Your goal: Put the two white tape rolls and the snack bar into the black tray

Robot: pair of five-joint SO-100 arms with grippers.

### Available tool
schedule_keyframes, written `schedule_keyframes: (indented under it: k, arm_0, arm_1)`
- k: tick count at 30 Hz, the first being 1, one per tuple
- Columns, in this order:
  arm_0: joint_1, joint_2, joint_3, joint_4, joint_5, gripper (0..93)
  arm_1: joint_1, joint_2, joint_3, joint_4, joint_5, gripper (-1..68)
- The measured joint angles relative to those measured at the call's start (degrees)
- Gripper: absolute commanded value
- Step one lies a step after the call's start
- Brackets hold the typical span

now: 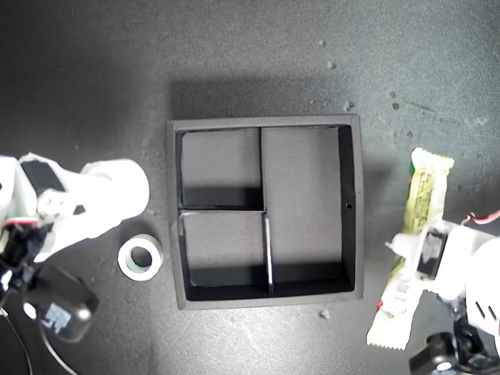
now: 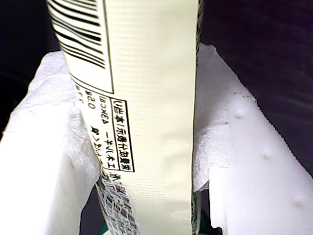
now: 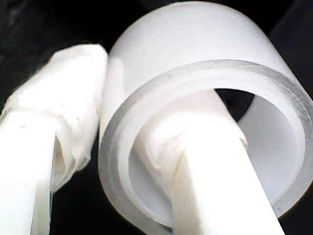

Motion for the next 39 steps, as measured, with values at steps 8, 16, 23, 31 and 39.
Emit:
schedule_keyframes:
  k: [8,16,23,31,39]
  arm_0:
    - [-1.3,-21.9,-20.4,0.0,4.0,0.0]
    - [-4.3,-43.3,-31.7,1.4,3.7,0.0]
    - [-6.5,-52.7,-37.7,4.4,3.7,0.2]
    - [-4.7,-55.2,-42.4,9.2,3.2,15.4]
    - [-1.9,-61.7,-56.2,22.0,2.8,17.9]
  arm_1:
    - [1.3,-22.9,-33.2,1.0,-13.6,3.3]
    - [2.1,-26.5,-35.7,-1.3,-16.3,3.2]
    - [1.1,-26.5,-35.3,-1.5,-16.3,3.8]
    - [1.1,-26.5,-33.3,1.2,-16.0,24.4]
    - [0.5,-26.5,-34.8,11.6,-15.1,27.9]
